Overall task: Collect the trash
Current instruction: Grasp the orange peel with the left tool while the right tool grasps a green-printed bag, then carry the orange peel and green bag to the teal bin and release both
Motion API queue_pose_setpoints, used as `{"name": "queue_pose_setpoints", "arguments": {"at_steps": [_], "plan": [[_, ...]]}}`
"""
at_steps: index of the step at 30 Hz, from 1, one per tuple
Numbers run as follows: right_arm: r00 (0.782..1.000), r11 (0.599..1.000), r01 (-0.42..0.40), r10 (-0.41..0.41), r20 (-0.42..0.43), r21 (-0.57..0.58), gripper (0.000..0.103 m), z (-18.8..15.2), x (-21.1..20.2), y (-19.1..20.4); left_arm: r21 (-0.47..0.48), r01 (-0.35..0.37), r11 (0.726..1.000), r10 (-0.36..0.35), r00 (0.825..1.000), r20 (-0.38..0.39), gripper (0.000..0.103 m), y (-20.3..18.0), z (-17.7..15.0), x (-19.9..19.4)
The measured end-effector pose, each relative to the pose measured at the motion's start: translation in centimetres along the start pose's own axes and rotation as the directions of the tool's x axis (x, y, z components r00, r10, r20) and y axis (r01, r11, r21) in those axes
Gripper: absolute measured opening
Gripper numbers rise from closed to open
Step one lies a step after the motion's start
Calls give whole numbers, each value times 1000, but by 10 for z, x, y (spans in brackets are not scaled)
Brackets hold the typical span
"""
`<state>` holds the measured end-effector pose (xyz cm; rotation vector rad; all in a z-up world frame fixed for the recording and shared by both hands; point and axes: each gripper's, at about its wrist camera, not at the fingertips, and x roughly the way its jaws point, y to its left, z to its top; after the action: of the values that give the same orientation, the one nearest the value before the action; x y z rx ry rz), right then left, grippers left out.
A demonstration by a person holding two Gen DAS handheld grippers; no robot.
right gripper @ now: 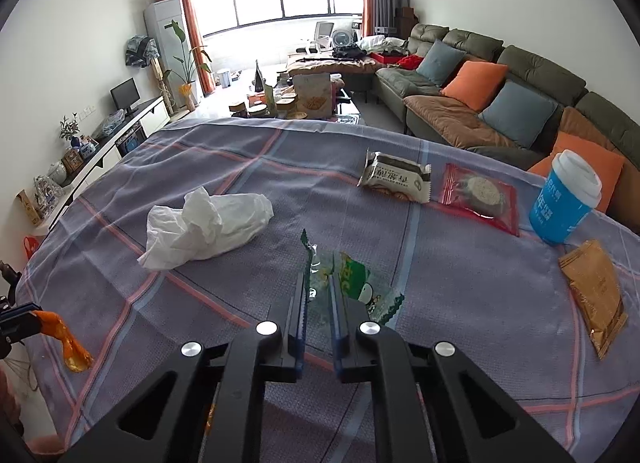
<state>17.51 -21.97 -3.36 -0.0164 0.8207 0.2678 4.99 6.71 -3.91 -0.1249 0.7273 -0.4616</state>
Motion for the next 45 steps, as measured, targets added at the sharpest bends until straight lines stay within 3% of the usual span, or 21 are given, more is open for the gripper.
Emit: {"name": "queue_pose_setpoints", "arguments": {"at_steps": [8, 19, 31, 45], "plan": [[991, 994, -106, 106, 80, 3, 9, 5, -33, 21, -23, -56, 998, 57, 998, 32, 11, 14, 3, -11], [932, 935, -343, 351, 91, -94, 9, 7, -47, 100, -75, -140, 987, 146, 985, 88, 11, 37, 5, -41], [875, 864, -475, 484, 16, -168, 9, 13, -21, 176, -167, -241, 956, 264, 956, 131, 11, 76, -4, -81], [801, 770, -593, 594, -77, -236, 9, 26, 0, 252, -284, -361, 888, 411, 901, 139, 11, 128, -20, -124]]}}
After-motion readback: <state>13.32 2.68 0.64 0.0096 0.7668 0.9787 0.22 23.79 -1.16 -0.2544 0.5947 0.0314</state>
